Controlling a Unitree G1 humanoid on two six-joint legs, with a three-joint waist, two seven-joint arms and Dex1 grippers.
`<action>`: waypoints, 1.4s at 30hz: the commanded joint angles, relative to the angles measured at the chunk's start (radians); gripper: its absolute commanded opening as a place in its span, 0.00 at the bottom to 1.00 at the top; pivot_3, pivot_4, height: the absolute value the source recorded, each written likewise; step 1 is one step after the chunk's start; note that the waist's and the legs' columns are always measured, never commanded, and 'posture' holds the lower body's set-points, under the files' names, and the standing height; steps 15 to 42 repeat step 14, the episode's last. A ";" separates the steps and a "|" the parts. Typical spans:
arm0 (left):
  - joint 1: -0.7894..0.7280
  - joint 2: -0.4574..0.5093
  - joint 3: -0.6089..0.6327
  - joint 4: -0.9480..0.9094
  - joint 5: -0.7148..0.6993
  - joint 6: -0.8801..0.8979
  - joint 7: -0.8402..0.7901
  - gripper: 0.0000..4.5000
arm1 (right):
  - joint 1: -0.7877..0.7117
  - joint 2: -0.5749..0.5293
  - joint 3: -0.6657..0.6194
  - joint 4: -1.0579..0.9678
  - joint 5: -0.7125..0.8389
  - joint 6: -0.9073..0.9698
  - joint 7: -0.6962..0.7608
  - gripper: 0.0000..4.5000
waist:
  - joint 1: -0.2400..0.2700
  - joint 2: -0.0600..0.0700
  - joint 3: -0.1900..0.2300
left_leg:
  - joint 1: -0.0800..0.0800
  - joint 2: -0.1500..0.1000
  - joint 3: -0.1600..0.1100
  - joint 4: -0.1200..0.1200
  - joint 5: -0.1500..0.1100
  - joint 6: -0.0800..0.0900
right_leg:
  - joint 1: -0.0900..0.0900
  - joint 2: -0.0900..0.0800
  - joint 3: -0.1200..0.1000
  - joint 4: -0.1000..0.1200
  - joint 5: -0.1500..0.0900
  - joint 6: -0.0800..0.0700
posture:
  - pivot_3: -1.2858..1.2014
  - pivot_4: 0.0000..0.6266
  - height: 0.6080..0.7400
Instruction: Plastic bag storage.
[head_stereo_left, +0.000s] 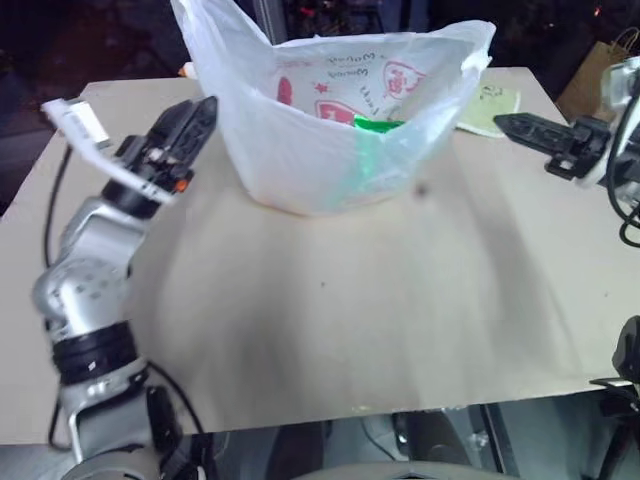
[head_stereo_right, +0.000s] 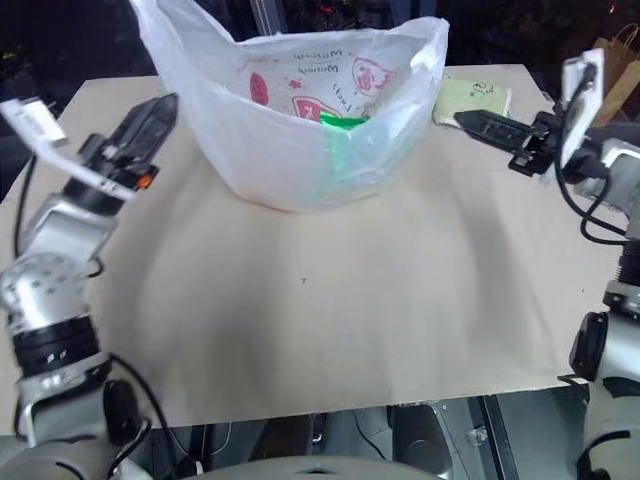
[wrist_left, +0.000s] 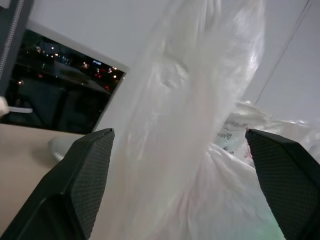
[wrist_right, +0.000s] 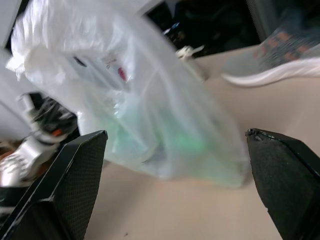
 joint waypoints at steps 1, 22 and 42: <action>0.269 0.038 0.052 -0.090 0.076 0.024 -0.070 0.99 | 0.203 -0.063 0.019 -0.067 -0.109 -0.138 0.068 1.00 | 0.005 0.001 -0.001 | 0.000 0.000 0.001 0.000 0.000 0.000 | 0.001 -0.001 0.000 -0.001 0.000 0.000 | 0.52 0.24 1.00; 0.715 -0.123 -0.151 -0.284 0.440 -0.173 -0.023 0.99 | 0.599 0.080 0.060 -0.108 -0.309 -0.732 0.169 1.00 | 0.009 0.001 -0.001 | 0.020 0.000 0.003 0.000 0.002 -0.003 | 0.021 -0.001 0.003 -0.006 -0.001 -0.001 | 0.52 0.24 1.00; 0.715 -0.123 -0.151 -0.284 0.440 -0.173 -0.023 0.99 | 0.599 0.080 0.060 -0.108 -0.309 -0.732 0.169 1.00 | 0.009 0.001 -0.001 | 0.020 0.000 0.003 0.000 0.002 -0.003 | 0.021 -0.001 0.003 -0.006 -0.001 -0.001 | 0.52 0.24 1.00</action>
